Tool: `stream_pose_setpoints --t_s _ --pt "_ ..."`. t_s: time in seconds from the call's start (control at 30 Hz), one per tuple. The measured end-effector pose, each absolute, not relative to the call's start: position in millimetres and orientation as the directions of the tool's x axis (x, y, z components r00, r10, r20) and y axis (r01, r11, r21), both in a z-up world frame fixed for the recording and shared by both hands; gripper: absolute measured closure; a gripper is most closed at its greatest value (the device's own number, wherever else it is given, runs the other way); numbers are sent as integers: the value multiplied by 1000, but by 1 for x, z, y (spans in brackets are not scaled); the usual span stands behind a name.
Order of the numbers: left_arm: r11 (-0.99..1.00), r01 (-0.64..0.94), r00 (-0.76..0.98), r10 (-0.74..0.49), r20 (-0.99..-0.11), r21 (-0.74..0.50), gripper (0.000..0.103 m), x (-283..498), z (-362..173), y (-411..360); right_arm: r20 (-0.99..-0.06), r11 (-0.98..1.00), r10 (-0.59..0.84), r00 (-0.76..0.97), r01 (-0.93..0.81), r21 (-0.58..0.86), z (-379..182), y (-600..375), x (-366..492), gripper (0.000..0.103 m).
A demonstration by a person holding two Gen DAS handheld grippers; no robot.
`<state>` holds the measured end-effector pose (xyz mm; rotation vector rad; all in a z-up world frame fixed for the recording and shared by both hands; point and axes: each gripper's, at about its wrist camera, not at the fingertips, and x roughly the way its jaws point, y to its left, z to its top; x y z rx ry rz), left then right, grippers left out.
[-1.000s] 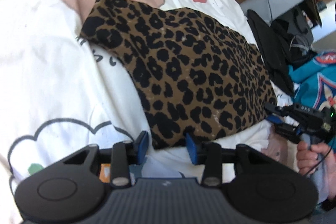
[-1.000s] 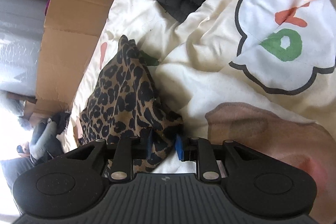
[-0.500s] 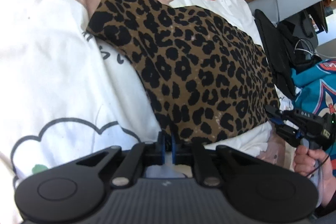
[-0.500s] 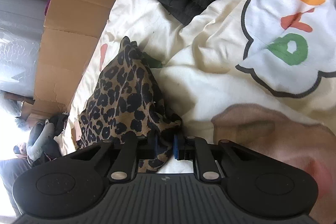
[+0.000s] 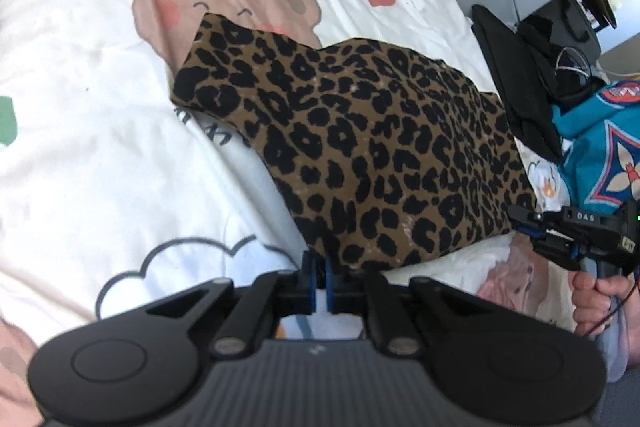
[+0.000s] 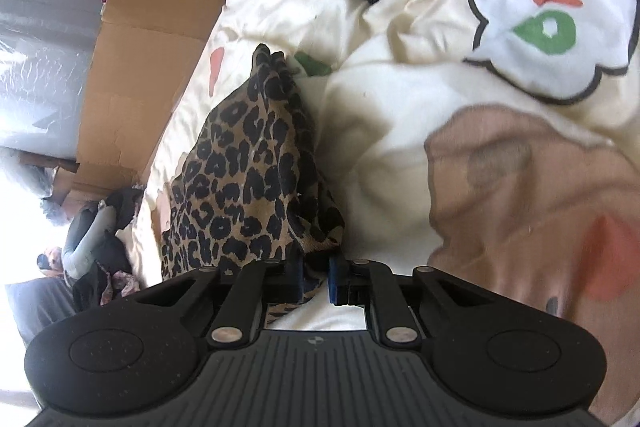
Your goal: Fold clothes
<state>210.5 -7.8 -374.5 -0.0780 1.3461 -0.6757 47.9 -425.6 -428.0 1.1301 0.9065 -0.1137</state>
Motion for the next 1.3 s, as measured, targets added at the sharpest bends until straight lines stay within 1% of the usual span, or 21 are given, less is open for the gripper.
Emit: stream_pose_setpoints --t_s 0.13,0.37,0.47,0.57,0.77,1.0,1.3 --pt "803 410 41 -491 -870 -433 99 209 -372 -8 -672 478 379 636 487 731 -425 -424 47 94" --pt "790 416 -13 -490 -872 -450 99 200 -371 -17 -708 618 382 593 406 673 -407 -418 53 94" --pt "766 459 -42 -488 -872 -450 99 195 -370 -25 -723 666 369 583 377 644 -399 -417 55 94" --pt "759 464 -67 -484 -873 -456 99 194 -375 -35 -727 672 357 587 379 636 -398 -421 56 94" --pt "753 423 -119 -505 -855 -504 99 191 -384 -52 -731 703 291 617 381 601 -390 -429 63 94" --pt "739 380 -178 -531 -828 -556 99 182 -395 -63 -722 723 249 646 373 582 -382 -438 75 94" --pt "689 383 -266 -556 -788 -615 99 165 -402 -80 -705 740 205 678 364 565 -376 -452 94 94"
